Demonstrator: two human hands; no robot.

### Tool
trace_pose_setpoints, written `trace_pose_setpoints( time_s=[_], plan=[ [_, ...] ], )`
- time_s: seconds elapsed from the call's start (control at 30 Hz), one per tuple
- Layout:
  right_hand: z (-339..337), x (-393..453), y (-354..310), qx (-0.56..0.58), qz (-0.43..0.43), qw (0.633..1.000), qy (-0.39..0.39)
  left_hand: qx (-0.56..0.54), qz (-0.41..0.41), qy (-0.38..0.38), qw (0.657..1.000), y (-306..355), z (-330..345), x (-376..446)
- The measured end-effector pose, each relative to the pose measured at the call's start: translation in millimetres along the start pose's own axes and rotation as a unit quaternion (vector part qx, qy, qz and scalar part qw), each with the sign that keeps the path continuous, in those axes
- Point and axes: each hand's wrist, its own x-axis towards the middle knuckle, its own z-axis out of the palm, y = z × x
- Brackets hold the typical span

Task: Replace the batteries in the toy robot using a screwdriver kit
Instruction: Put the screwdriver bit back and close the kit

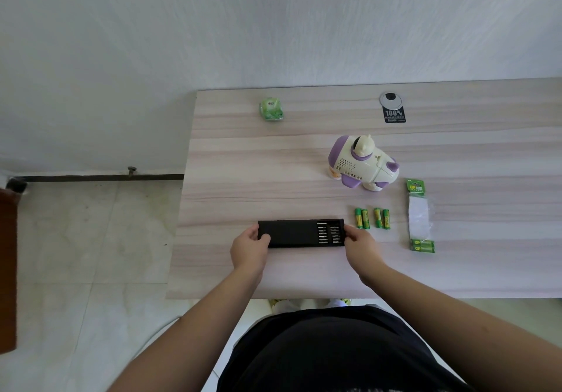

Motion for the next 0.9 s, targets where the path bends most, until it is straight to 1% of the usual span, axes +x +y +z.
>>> trace_pose_setpoints(
  time_s=[0.13,0.23,0.37,0.47,0.6,0.7,0.77,0.83,0.9],
  plan=[
    [-2,0,-1,0.0,-0.001,1.0,0.007,0.01,-0.003,0.005,1.0,0,3,-3],
    [-3,0,1,-0.002,0.019,1.0,0.011,0.017,-0.003,0.004,1.0,-1,6,-5],
    [-3,2,3,-0.008,0.024,1.0,0.007,0.023,-0.006,-0.01,1.0,1,10,-7],
    [-3,1,3,-0.013,0.02,1.0,0.008,0.015,-0.009,-0.018,1.0,1,12,-9],
    [-4,1,4,-0.008,0.018,1.0,0.005,0.001,-0.028,-0.01,1.0,4,13,-10],
    [-3,4,7,-0.004,0.015,1.0,0.0,-0.045,-0.065,-0.047,0.996,6,16,-8],
    [-1,5,8,-0.005,0.012,1.0,-0.003,-0.074,-0.089,-0.078,0.99,-5,23,3],
    [2,6,8,0.001,0.011,1.0,-0.005,-0.083,-0.087,-0.084,0.989,-13,29,13],
    [3,6,9,-0.004,0.01,1.0,-0.001,-0.098,-0.085,-0.095,0.987,-7,29,10]
  ],
)
